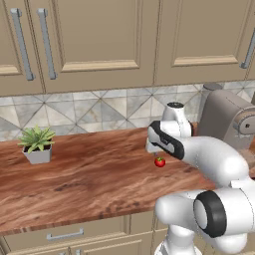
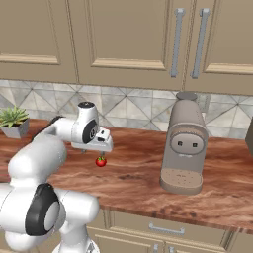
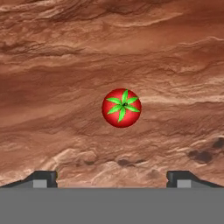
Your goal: Place the tomato in the correct fridge rack based on whether it is a fruit or vegetable. Finally, close the fridge door.
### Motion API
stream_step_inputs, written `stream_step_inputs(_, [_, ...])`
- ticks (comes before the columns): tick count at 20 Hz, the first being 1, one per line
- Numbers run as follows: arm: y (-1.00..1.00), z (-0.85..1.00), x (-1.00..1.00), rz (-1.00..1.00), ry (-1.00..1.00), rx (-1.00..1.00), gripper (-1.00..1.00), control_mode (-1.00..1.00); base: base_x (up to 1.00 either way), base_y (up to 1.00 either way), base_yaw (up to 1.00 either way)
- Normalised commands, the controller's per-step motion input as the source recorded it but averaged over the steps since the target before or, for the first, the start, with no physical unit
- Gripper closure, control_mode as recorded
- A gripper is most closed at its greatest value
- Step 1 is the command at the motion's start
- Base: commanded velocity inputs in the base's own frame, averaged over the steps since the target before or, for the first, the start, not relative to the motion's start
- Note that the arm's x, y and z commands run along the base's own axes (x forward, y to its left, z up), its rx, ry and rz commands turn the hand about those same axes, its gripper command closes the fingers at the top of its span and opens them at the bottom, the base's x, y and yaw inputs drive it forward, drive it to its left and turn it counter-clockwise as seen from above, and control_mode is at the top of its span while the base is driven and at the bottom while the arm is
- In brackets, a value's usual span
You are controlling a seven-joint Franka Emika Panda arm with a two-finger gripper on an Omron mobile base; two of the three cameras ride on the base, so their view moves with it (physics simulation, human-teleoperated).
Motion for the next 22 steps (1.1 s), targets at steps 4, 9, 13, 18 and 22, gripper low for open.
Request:
stream_step_inputs(4, [0.0, -0.19, 0.33, -0.01, 0.1, 0.01, -1.0, -1.0, 0.0, 0.0, 0.0])
stream_step_inputs(9, [-0.1, -0.46, 0.0, 0.0, 0.1, 0.02, -1.0, -1.0, 0.0, 0.0, 0.0])
stream_step_inputs(13, [0.0, -0.47, 0.15, 0.0, 0.0, 0.0, -1.0, -1.0, 0.0, 0.0, 0.0])
stream_step_inputs(18, [0.0, -0.36, 0.24, 0.0, 0.0, 0.0, -1.0, -1.0, 0.0, 0.0, 0.0])
stream_step_inputs(22, [0.0, -0.31, 0.16, 0.0, 0.0, 0.0, -1.0, -1.0, 0.0, 0.0, 0.0])
